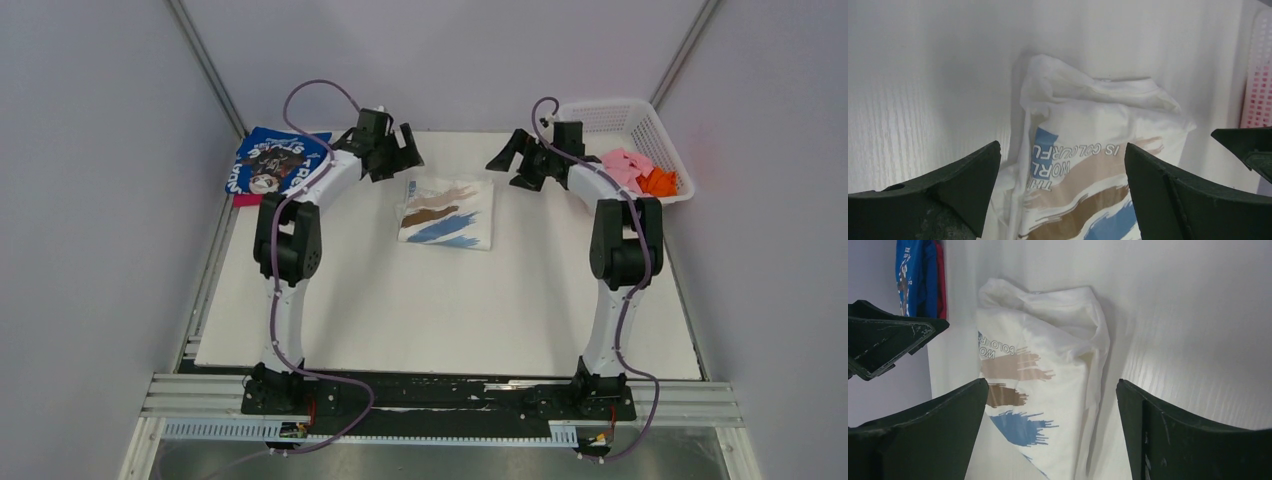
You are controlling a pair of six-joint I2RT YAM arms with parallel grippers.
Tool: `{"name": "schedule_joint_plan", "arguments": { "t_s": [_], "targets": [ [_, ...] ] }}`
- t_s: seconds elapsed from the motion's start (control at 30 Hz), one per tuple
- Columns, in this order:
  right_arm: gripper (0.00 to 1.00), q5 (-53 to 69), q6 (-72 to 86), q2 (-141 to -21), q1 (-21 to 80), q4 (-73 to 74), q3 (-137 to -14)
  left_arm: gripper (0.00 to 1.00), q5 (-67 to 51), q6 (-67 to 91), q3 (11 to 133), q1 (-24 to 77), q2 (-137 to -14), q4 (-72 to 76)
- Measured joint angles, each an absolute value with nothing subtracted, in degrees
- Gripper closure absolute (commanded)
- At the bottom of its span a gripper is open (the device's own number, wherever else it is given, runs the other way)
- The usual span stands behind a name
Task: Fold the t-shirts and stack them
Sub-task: Smooth out wrinkles on the folded tshirt
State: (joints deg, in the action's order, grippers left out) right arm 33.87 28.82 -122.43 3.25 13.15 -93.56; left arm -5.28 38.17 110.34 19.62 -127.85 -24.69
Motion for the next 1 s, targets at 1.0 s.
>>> {"name": "schedule_joint_plan", "arguments": {
  "t_s": [1.0],
  "targets": [
    [0.0, 39.4, 40.7, -134.0, 6.1, 0.3, -95.5, 0.0, -19.6, 41.5, 114.9, 20.2, -140.1, -15.6]
  ]
}}
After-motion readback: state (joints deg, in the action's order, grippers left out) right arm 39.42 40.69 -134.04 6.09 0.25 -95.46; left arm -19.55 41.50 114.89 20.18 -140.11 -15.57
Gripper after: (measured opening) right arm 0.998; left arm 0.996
